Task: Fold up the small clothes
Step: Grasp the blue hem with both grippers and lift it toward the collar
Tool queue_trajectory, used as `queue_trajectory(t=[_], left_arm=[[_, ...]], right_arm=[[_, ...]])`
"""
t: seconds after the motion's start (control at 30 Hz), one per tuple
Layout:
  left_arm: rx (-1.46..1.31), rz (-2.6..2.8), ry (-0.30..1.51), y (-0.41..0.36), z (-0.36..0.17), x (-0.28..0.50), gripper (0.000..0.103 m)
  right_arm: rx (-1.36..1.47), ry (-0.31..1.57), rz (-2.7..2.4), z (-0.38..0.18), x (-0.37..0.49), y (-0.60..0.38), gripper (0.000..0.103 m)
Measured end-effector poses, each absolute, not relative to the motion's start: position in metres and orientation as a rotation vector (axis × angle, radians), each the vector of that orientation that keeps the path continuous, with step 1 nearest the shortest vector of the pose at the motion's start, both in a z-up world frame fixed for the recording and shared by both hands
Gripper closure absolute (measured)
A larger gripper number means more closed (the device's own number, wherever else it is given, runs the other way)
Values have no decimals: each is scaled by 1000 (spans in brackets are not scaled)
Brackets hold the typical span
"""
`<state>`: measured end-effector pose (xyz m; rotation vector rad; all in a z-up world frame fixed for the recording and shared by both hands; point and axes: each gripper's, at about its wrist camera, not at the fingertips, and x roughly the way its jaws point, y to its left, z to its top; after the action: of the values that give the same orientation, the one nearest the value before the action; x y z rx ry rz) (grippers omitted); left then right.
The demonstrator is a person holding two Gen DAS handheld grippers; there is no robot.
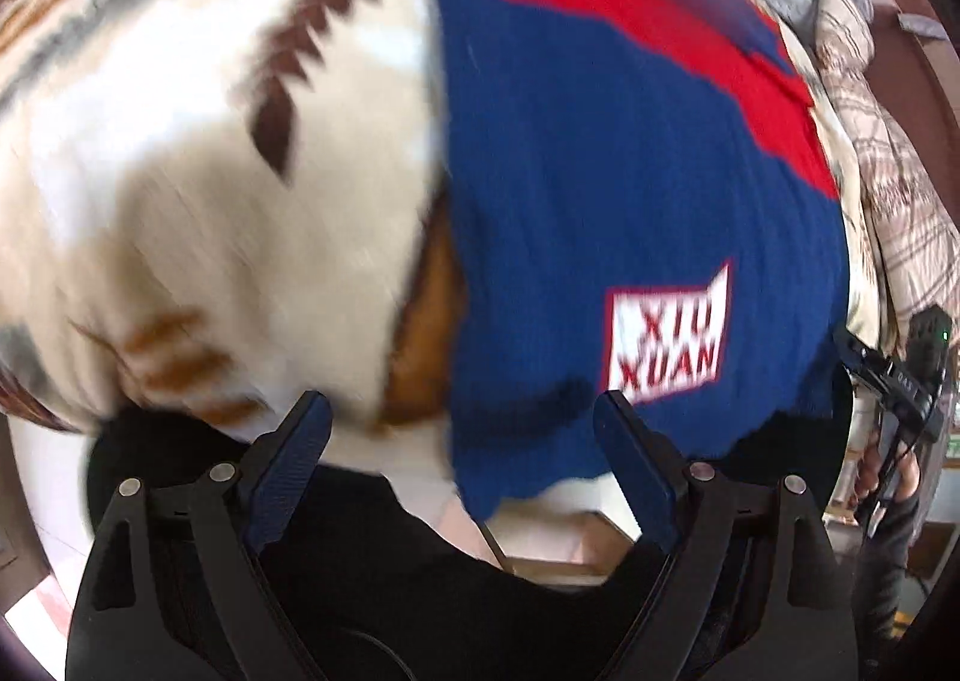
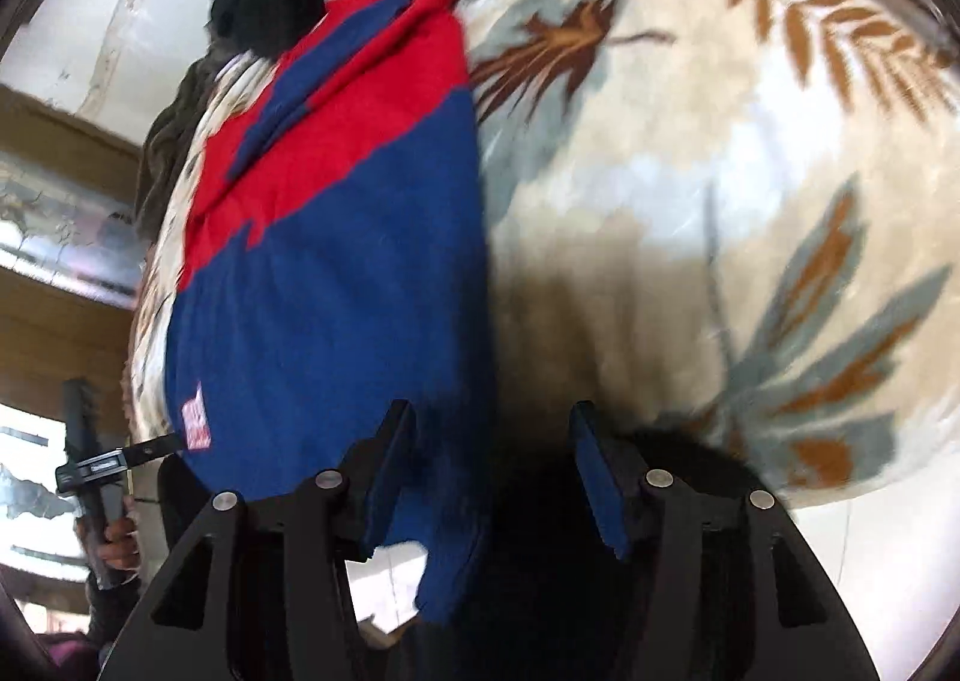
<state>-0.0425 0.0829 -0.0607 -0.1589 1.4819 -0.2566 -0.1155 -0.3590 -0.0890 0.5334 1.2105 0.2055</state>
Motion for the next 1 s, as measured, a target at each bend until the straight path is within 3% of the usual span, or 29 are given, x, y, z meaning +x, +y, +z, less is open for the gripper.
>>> queue_trajectory(t=[0.37,0.57,0.63,0.73,0.8,0.87,1.0], left_arm=[[-77,-283,1438,57,-72,-69,14],[-141,-296,1423,63,-75,-80,17],[-143,-293,1415,62,-76,-82,18],[-139,-273,1405,67,-73,-82,42],[-215,-313,1424,83,-70,-81,87],[-290,-361,1434,96,-65,-82,100],[-363,-400,1440,102,-68,-82,99]], right_arm=[[245,1299,412,-89,-108,-308,47],[195,1316,423,-93,-105,-301,67],[206,1301,428,-92,-105,-305,87],[229,1255,473,-88,-111,-301,91],[249,1213,518,-80,-115,-298,92],[287,1170,553,-72,-116,-300,92],[338,1147,544,-69,-111,-303,93]])
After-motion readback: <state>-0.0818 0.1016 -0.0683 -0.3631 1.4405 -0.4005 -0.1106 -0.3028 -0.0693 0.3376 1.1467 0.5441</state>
